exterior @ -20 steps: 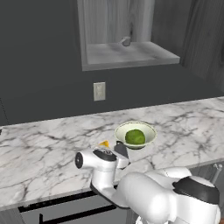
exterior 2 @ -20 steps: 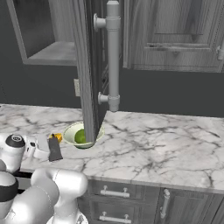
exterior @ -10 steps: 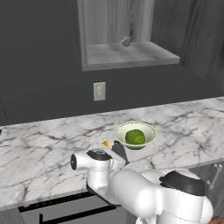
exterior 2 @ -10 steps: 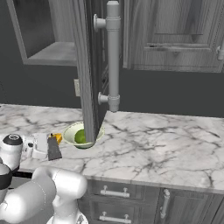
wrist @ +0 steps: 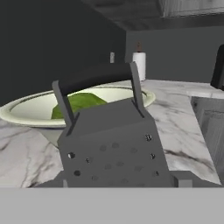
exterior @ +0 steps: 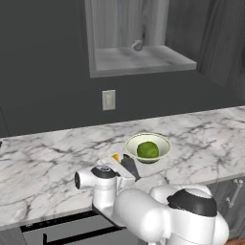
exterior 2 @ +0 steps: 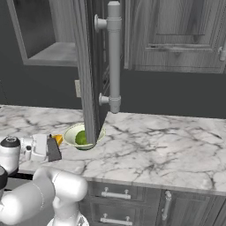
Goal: Pick the cheese from the fridge and the cheese grater from the cabinet and place them next to the salad bowl.
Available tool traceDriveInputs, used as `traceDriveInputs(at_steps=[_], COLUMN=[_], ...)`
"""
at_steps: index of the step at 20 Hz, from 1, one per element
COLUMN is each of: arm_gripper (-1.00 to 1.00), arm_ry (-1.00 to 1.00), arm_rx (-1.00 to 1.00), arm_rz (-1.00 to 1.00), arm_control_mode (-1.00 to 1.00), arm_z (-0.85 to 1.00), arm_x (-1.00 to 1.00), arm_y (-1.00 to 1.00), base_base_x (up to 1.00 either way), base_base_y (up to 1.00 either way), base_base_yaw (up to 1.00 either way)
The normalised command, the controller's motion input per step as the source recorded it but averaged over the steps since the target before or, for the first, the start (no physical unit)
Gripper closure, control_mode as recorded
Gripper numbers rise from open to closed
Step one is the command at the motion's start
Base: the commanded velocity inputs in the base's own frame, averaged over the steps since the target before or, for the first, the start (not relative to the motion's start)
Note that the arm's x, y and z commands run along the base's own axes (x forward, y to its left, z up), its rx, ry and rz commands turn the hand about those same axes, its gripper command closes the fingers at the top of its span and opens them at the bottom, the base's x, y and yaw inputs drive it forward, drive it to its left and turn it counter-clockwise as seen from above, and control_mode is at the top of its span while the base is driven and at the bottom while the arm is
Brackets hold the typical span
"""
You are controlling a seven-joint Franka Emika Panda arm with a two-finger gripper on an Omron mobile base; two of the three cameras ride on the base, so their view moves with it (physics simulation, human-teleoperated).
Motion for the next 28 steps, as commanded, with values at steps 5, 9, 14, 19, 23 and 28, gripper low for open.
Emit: traceDriveInputs(at_steps=[5,9,14,19,23,28], arm_gripper=[-1.0,-1.0,-1.0,-1.0,-1.0,-1.0], arm_ry=[-0.05,-0.05,-0.01,0.0,0.0,0.0], arm_rx=[0.0,0.0,0.0,0.0,0.0,0.0], arm_rz=[0.0,0.0,0.0,-0.01,0.0,0.0], arm_control_mode=[-1.0,-1.0,-1.0,-1.0,-1.0,-1.0], arm_z=[-0.02,0.0,0.0,0.0,0.0,0.0], arm_x=[0.0,-0.05,-0.1,-0.03,0.0,0.0], arm_y=[-0.03,-0.03,-0.02,0.0,0.03,0.03], base_base_x=[0.0,0.0,0.0,0.0,0.0,0.0], base_base_y=[0.0,0.0,0.0,0.0,0.0,0.0], base_base_yaw=[0.0,0.0,0.0,0.0,0.0,0.0])
